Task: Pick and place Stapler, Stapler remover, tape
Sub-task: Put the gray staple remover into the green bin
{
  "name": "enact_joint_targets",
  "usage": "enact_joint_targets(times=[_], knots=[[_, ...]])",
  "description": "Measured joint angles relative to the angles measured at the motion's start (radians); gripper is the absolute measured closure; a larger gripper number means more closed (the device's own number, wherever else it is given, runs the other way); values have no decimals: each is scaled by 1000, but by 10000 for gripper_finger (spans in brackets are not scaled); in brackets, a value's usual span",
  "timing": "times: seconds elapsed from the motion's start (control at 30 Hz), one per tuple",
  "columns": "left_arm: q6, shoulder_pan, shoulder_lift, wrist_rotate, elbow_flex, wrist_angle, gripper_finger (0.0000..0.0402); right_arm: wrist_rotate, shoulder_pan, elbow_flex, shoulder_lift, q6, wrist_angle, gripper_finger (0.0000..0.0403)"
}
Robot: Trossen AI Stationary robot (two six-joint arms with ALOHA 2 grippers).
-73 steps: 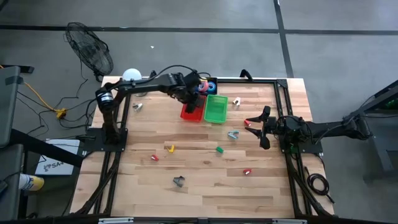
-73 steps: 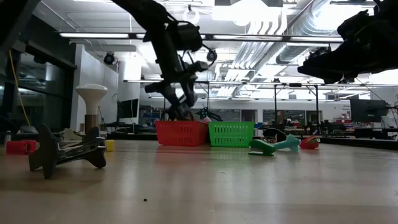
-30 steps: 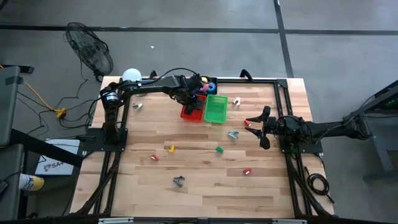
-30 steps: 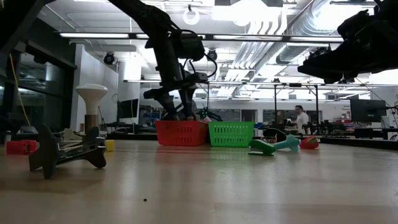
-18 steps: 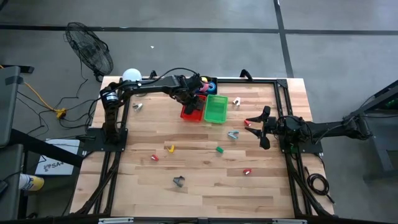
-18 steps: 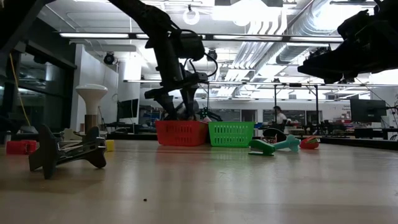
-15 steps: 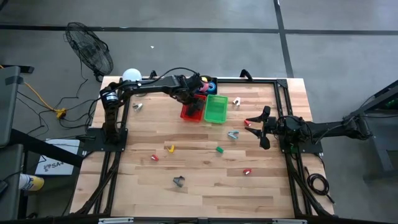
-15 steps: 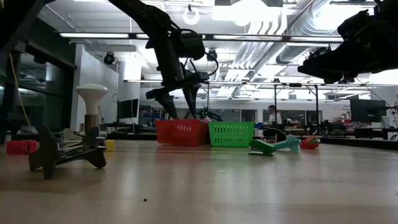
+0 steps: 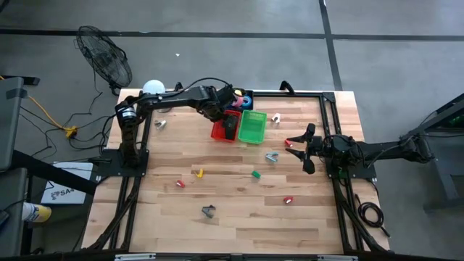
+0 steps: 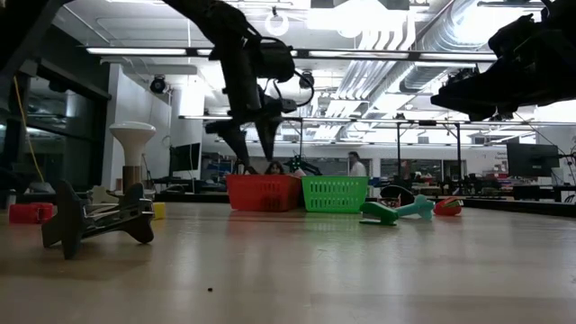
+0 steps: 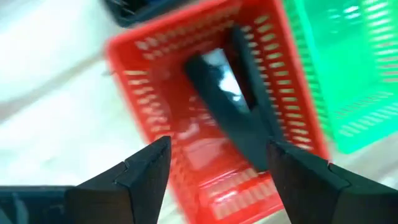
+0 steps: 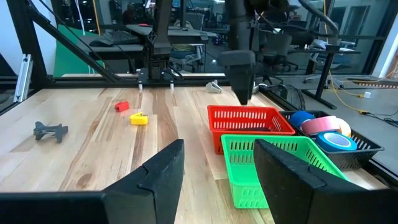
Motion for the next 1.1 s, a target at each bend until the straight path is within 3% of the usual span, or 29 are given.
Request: enact_joint_targets(times=[0.17,0.4,0.8,1.1], knots=[[-8,0,-9,-168,52,-238,163,0,0,0,0,0,0,217],[-184,0,-12,-413,44,-561,168,0,0,0,0,0,0,217],[-266,29,-10,-383,-196,-596,168,0,0,0,0,0,0,217],[-206,178,-9,-382,-328,-526,168,0,0,0,0,0,0,217]])
